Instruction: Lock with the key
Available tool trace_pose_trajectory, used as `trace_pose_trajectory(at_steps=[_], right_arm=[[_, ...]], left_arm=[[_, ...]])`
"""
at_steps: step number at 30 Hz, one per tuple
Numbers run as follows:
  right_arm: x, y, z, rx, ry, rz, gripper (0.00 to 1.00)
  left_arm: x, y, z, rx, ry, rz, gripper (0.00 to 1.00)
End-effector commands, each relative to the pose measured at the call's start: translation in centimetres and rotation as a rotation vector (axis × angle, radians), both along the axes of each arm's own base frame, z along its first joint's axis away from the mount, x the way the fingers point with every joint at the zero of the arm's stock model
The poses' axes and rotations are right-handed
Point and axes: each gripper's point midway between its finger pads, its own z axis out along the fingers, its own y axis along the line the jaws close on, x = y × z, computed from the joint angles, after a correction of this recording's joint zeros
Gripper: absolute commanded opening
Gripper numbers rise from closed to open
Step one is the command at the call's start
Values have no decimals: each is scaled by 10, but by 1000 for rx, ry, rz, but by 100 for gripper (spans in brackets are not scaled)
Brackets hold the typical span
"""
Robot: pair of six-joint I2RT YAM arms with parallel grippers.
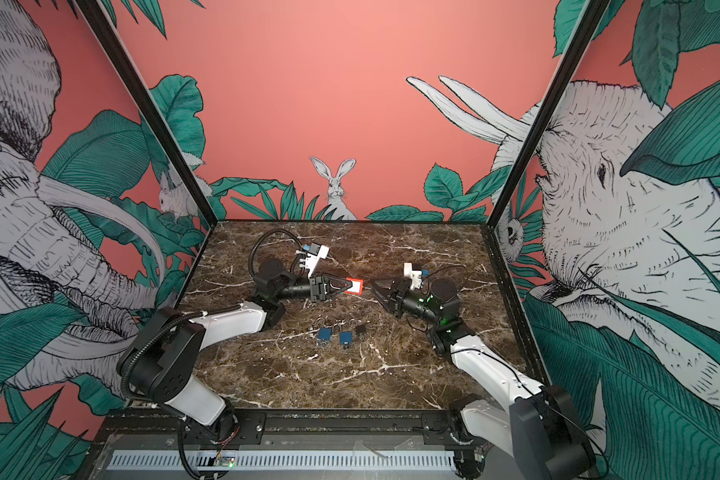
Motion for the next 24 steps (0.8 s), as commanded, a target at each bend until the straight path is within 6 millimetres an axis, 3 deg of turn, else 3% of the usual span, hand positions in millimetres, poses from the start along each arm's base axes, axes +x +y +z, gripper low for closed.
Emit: trace_pose_trajectory(at_steps=[1, 16, 24], right_arm=[[-2, 4, 23, 29, -93, 23, 35], [-9, 10, 17, 8, -114, 63, 25], [-11, 12, 10, -11, -145, 87, 11]], left_arm=[[0, -1, 21, -43, -65, -16, 0], [1, -3, 19, -51, -43, -25, 0], [1, -4, 19, -53, -30, -36, 0]])
